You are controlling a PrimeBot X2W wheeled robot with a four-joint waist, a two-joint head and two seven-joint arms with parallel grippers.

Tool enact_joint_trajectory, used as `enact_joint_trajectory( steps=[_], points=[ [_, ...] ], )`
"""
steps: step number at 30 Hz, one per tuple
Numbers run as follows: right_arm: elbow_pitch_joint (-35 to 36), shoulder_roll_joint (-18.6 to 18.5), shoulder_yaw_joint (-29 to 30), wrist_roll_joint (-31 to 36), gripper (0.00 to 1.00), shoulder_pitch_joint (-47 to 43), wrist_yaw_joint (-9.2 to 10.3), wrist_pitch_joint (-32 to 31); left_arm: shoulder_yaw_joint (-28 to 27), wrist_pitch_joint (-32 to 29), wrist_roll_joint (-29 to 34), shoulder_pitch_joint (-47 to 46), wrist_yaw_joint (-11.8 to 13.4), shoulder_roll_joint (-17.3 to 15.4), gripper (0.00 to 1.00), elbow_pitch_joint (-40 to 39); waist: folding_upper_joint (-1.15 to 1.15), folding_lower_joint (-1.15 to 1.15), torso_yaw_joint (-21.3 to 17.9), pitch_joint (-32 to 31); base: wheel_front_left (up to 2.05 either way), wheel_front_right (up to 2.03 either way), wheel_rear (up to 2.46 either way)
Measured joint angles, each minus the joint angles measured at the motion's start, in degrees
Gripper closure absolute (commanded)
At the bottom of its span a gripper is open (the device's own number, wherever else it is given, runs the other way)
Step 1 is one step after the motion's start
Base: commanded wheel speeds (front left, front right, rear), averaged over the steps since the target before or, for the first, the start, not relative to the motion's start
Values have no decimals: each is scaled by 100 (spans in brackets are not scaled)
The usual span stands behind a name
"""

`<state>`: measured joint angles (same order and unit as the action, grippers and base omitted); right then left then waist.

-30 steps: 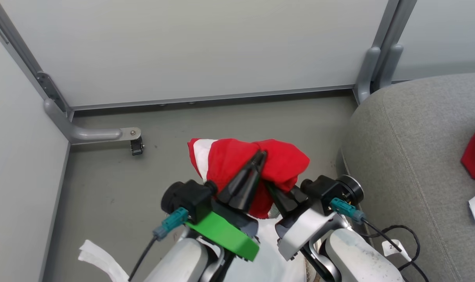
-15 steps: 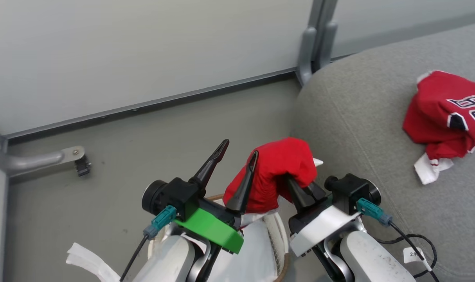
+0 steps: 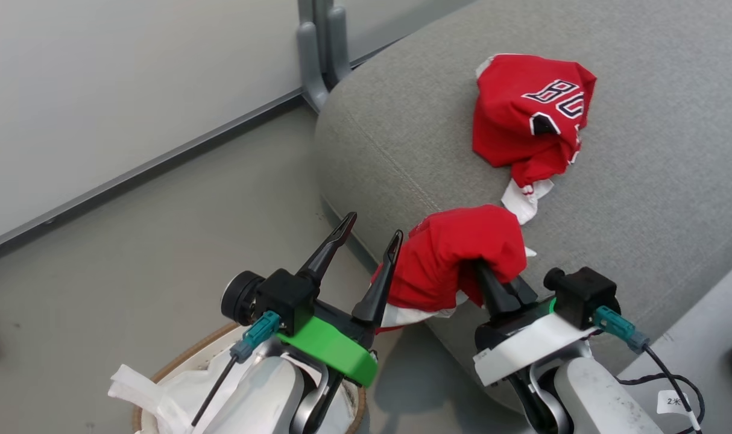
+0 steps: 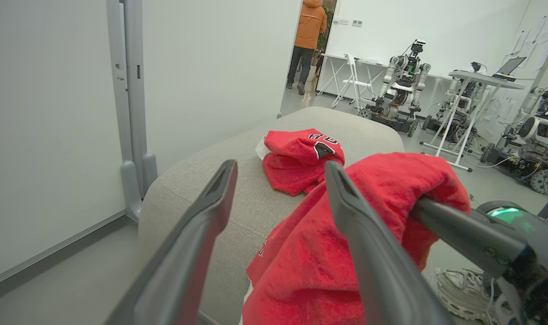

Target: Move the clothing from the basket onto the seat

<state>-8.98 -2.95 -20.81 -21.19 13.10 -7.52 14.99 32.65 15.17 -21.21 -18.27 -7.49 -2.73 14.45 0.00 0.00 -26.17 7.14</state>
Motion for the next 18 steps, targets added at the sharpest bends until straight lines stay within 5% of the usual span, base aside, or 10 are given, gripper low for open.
enact_joint_trajectory(
  steps=[10, 18],
  points=[
    [605, -16, 742, 36, 100, 606, 0, 0, 23, 0, 49, -216, 0, -3, 0, 207, 0, 0, -451, 469, 0, 0, 0],
    [943, -533, 1434, 29, 100, 2161, -1, 1, -176, 0, 183, -286, 0, -122, 0, 199, 0, 0, -509, 873, 0, 0, 0]
  ],
)
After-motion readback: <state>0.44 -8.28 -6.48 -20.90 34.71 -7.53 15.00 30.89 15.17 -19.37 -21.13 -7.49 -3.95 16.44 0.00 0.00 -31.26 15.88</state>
